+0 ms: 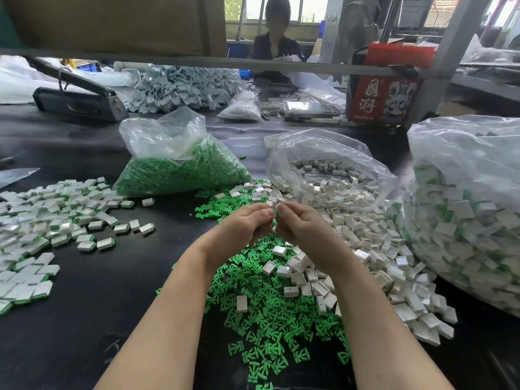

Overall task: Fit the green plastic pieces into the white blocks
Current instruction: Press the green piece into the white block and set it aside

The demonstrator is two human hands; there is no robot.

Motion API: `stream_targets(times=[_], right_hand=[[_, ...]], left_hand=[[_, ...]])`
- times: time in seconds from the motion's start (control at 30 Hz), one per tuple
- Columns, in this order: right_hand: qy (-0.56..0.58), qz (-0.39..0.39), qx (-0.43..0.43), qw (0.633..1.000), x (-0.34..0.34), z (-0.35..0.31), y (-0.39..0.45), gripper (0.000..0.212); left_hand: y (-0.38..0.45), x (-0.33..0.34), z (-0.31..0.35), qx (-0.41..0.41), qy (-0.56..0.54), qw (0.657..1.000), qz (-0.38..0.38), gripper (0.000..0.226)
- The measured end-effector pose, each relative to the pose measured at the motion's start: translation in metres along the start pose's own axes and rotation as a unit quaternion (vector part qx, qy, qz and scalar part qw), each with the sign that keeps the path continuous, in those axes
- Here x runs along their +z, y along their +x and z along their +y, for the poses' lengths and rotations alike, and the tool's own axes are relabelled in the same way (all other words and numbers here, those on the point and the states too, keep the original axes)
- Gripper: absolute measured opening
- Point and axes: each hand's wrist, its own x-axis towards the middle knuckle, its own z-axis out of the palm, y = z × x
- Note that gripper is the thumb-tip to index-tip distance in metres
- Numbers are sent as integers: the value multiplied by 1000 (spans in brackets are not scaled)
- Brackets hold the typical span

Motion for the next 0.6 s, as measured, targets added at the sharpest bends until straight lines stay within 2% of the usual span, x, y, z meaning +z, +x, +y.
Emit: stream_targets(times=[0.2, 0.33, 0.6], right_hand=[[14, -35, 4, 999, -3, -4, -5, 28], [-4, -47, 3, 999, -4, -5, -5, 26], [-15, -49, 2, 999, -5, -7, -7, 32]], left_hand=[[-1, -4, -2, 7, -12, 999, -39, 31], [-2, -6, -3, -6, -12, 999, -46, 23], [-3, -5, -2, -9, -33, 998, -49, 22]])
